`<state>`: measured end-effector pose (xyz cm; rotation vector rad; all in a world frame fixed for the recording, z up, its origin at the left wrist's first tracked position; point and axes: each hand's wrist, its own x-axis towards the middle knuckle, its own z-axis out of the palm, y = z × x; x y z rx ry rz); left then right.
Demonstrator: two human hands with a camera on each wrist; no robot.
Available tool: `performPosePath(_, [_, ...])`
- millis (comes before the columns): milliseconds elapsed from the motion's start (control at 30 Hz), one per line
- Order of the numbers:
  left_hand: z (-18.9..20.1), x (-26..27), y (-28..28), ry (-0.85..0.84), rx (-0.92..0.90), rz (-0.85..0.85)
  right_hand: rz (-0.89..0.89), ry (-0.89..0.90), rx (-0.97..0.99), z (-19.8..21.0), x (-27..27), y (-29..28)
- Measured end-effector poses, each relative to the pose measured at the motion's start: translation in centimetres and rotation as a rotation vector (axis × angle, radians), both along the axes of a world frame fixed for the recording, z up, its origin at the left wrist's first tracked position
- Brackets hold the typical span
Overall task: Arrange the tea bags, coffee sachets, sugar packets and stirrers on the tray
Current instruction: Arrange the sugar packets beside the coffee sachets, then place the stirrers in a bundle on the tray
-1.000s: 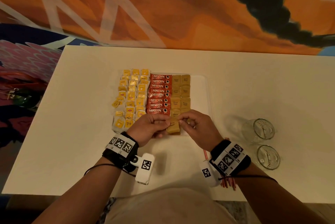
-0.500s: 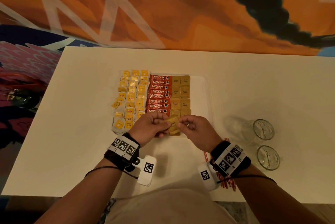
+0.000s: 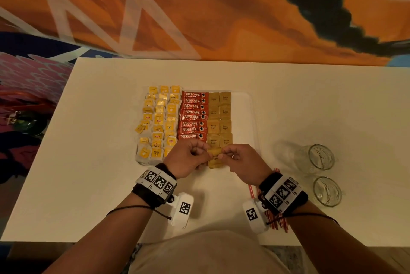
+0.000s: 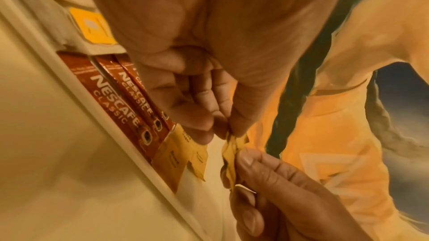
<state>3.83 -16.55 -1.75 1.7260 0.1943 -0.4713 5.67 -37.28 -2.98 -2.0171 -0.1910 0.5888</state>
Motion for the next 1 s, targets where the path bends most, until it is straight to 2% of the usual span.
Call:
performPosePath(167, [-1.1, 0.2, 0.2, -0.035, 0.082, -0.035, -0.063, -0.015, -0.050, 0.5, 1.0, -1.3])
performPosePath(300, [-2.0, -0.2, 0.5, -0.096, 0.200, -0.098, -0.092, -0.097, -0.239, 0.0, 2.0, -2.6])
performPosePath(533, [-2.6, -1.3, 0.9, -0.140, 0.374, -0.229, -0.019, -0.003, -0.389, -1.3, 1.3, -1.7])
performPosePath(800, [-2.8, -1.9, 1.1, -0.161, 0.408, -0.274, -0.014, -0.028, -0.545, -0.9, 1.6, -0.9])
performPosePath(1000, [-2.8, -2.1, 0.9, -0.165, 0.389, -0.302, -0.028, -0.094, -0.646, 1.7, 1.4, -2.0])
